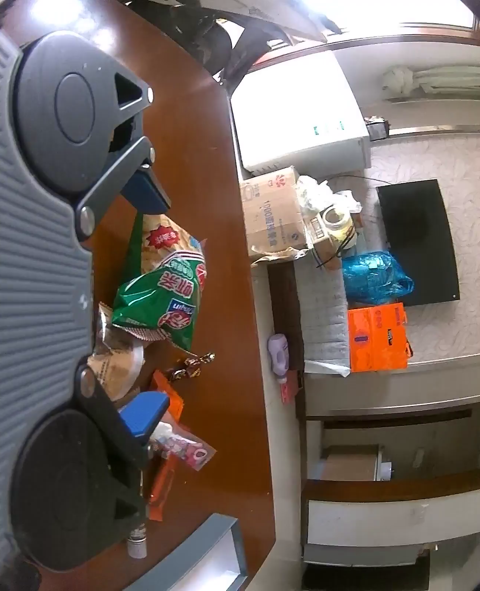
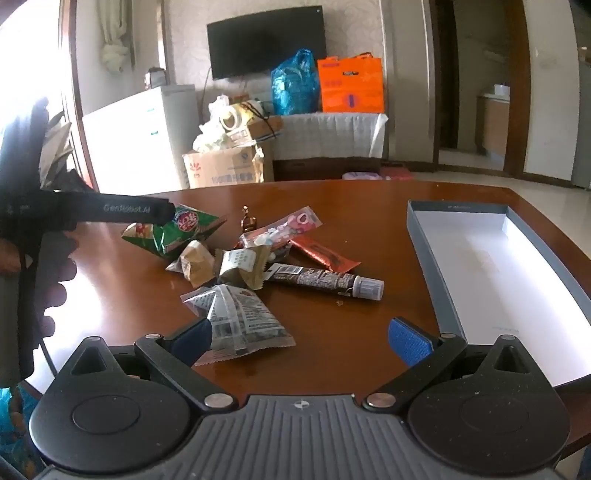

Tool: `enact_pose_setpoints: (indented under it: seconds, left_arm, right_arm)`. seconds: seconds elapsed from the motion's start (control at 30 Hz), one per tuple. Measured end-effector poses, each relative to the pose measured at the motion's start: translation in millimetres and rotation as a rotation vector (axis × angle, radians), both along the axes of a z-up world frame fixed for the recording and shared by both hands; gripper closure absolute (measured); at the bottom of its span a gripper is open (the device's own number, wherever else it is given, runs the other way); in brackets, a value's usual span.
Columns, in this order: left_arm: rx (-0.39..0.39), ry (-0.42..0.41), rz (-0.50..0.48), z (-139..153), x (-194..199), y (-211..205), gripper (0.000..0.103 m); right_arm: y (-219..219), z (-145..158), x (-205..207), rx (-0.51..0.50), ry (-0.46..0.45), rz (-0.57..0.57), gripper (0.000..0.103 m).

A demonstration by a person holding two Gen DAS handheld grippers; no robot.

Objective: Organize snacks
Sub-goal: 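Move the left tool toward the clear bread bag among the snacks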

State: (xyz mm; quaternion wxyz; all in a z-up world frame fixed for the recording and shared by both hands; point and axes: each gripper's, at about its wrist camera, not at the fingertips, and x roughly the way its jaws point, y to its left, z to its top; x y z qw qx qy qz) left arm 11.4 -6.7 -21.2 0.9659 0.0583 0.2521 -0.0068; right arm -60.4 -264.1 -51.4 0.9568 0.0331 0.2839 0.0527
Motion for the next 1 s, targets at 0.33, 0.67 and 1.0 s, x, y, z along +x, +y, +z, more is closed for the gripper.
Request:
enact_pose_setpoints:
  seconds: [0.33, 0.67, 1.0]
  left_arm:
    - [-0.019, -0.036, 0.012, 3, -6, 8, 0.000]
    - [-0.049, -0.049, 0.015, 8, -5, 12, 0.000]
    - [-0.037, -0.010, -0.029, 7, -3, 9, 0.000]
  right_arm:
    - [0, -4, 3, -0.010, 0.012, -0.004, 0.000]
    - [2, -5, 4, -0.017, 0.013, -0.001, 0.000]
    - [1, -4, 4, -0.014, 0.012, -0.001, 0.000]
